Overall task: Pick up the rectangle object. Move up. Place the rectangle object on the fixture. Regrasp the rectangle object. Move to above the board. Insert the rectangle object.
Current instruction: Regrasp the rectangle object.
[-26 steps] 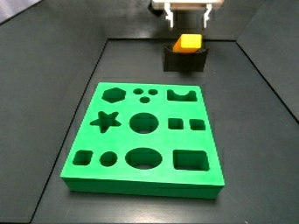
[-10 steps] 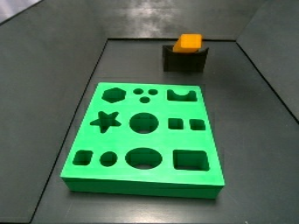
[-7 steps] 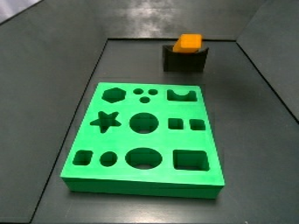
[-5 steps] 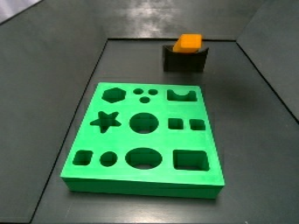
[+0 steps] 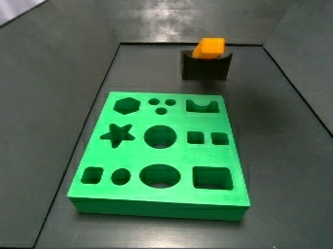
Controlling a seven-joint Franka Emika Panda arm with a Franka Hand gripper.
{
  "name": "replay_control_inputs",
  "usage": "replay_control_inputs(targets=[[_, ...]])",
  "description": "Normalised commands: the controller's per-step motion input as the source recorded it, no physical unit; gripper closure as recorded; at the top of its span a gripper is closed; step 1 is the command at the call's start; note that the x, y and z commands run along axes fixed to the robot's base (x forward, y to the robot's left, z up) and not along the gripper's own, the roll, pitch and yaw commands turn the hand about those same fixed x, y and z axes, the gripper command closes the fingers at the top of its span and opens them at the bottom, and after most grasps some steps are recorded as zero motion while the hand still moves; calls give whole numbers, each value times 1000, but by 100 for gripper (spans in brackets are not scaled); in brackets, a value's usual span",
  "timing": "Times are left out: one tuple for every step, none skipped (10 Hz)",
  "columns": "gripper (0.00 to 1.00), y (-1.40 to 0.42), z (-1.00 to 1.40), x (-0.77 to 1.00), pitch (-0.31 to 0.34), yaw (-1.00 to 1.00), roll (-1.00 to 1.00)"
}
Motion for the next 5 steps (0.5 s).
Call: replay_control_inputs(targets=[[0, -43, -7, 97, 161, 94, 1000], [0, -46, -10, 95, 196, 137, 1000], [0, -49, -9, 100, 200, 167, 884], [0, -49, -9, 104, 179, 189, 695], [0, -53, -11, 106, 152, 207, 506]])
